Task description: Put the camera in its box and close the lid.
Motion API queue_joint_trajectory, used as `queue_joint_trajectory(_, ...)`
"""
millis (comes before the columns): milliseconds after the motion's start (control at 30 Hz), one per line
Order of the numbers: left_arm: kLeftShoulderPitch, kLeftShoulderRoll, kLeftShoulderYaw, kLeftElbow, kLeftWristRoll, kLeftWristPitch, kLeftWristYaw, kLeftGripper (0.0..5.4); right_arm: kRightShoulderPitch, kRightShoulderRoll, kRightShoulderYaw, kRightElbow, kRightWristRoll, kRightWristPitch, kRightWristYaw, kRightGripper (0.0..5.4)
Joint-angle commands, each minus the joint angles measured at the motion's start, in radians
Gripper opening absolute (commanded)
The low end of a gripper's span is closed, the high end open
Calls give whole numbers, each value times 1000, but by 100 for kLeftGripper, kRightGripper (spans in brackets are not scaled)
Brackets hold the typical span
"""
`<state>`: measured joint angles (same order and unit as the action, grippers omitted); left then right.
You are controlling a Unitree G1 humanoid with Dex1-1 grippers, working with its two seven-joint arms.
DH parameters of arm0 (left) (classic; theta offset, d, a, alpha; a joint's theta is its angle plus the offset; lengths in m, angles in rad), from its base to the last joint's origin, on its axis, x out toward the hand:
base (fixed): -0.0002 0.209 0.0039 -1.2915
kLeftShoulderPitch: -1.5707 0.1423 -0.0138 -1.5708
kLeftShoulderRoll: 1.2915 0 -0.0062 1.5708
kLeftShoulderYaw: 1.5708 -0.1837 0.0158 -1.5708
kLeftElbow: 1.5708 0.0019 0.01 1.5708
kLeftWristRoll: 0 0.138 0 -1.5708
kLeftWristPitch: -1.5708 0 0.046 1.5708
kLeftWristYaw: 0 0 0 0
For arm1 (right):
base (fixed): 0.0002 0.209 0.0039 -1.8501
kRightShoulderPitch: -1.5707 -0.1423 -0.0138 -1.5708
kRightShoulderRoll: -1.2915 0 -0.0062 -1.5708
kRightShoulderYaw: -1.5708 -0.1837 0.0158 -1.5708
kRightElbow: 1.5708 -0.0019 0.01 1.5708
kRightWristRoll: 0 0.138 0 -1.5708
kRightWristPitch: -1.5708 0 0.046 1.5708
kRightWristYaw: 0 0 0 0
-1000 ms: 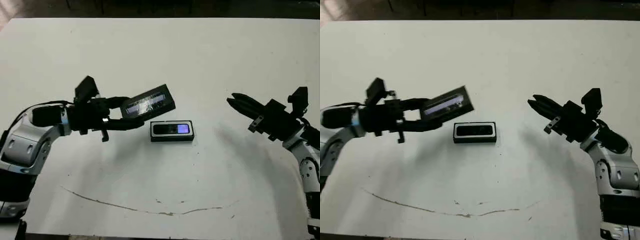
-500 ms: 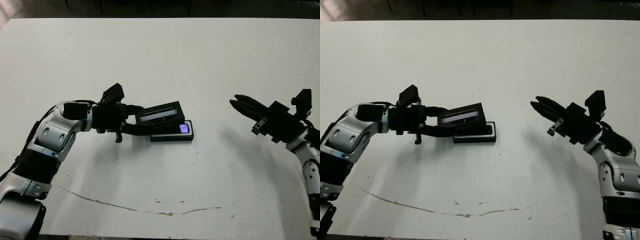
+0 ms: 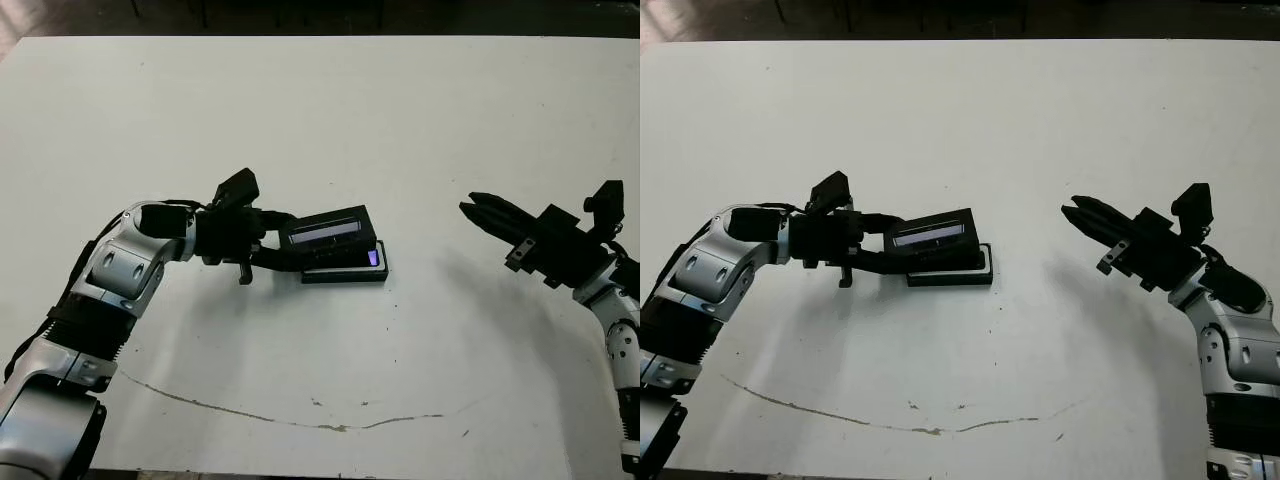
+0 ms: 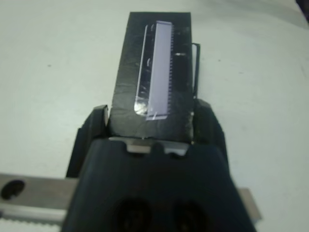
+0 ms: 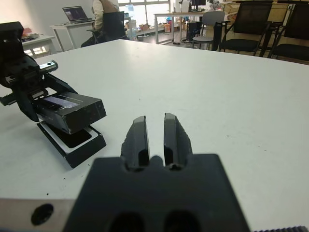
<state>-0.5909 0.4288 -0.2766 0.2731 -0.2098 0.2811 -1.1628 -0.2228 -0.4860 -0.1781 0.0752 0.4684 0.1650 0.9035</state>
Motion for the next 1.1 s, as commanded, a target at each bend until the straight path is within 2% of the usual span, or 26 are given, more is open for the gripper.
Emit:
queue_joint_trajectory(33, -17, 4, -2, 64, -15, 22, -63, 151, 24, -18, -1, -8, -13, 4, -7, 0)
queue_joint_trajectory(400, -29, 0, -4, 107, -32, 72, -158, 151, 23, -28, -1, -3, 3, 27, 6, 0)
queue_joint_trajectory(767, -12, -24, -7, 116, -16, 24, -119, 151, 25, -32, -2, -6, -5, 19, 4, 0)
queue_joint_trajectory(933, 9, -58, -32, 95, 27, -11, -47, 151, 27, -39, -3, -3, -2, 16, 5, 0)
queue_joint_trajectory(1100, -13, -61, -89, 102, 75, -5, -59, 151, 35, -37, -10, -4, -13, -11, -5, 0)
